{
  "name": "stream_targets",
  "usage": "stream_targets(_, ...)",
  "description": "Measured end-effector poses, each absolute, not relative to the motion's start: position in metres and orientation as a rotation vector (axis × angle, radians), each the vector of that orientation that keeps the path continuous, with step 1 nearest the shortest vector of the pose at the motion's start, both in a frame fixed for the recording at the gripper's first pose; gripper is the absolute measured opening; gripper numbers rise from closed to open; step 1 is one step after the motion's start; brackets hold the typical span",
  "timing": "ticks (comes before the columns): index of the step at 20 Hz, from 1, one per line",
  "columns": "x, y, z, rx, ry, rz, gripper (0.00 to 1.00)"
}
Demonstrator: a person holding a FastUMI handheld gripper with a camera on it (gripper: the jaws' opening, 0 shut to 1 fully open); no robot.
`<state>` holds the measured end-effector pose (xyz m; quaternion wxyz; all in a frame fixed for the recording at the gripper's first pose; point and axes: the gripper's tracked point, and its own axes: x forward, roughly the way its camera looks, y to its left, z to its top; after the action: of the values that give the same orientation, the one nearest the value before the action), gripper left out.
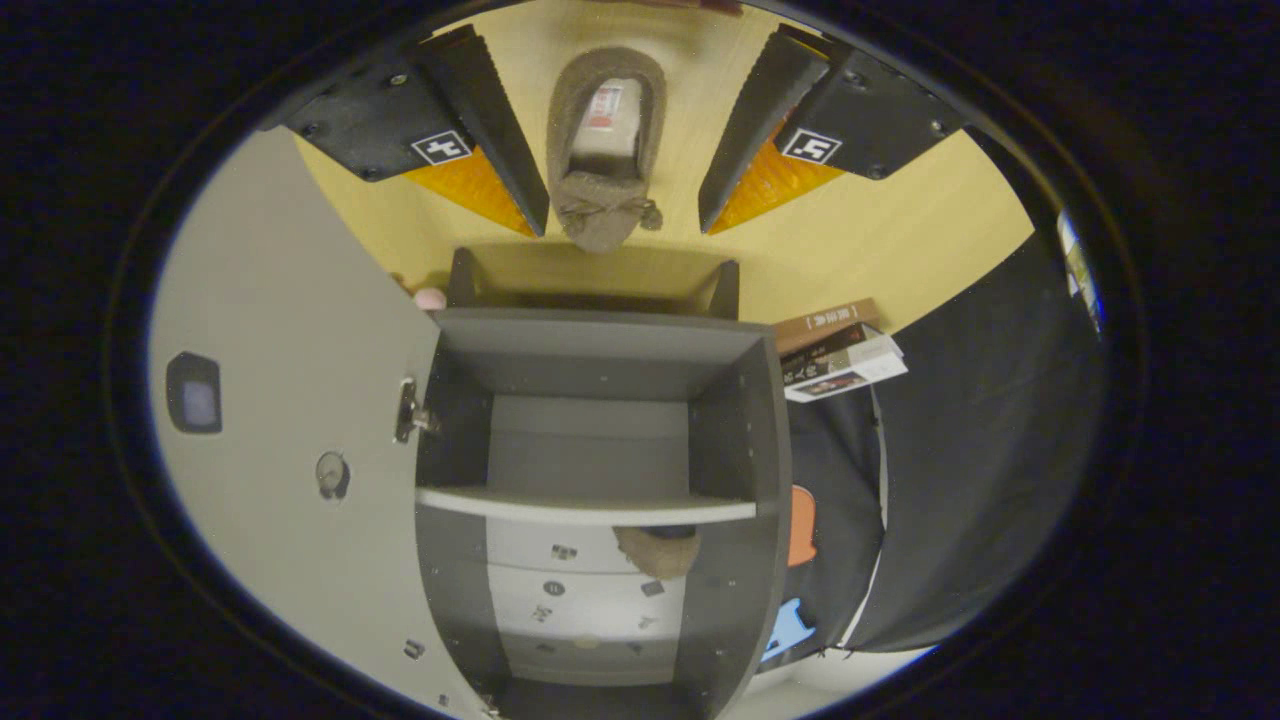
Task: Open the shoe cabinet door, grab the shoes and put them into the shoe cabinet, then close the shoe cabinet door.
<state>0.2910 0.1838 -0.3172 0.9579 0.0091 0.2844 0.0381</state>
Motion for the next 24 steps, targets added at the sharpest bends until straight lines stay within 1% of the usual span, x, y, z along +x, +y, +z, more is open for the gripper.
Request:
stream_targets(2,0.292,0.188,-0.340,0.052,0.647,0.090,0.94)
stream_targets(3,0.294,0.190,-0.350,0.064,0.674,0.097,0.87)
stream_targets(5,0.296,0.190,-0.376,0.105,0.751,0.102,0.77)
stream_targets(8,0.308,0.194,-0.402,0.160,0.796,0.132,0.60)
stream_targets(10,0.308,0.194,-0.408,0.238,0.813,0.140,0.21)
stream_targets(11,0.311,0.195,-0.408,0.267,0.812,0.143,0.14)
stream_targets(13,0.307,0.195,-0.405,0.288,0.804,0.160,0.08)
stream_targets(14,0.307,0.195,-0.404,0.289,0.801,0.168,0.08)
stream_targets(24,0.282,0.193,-0.365,0.282,0.744,0.246,0.07)
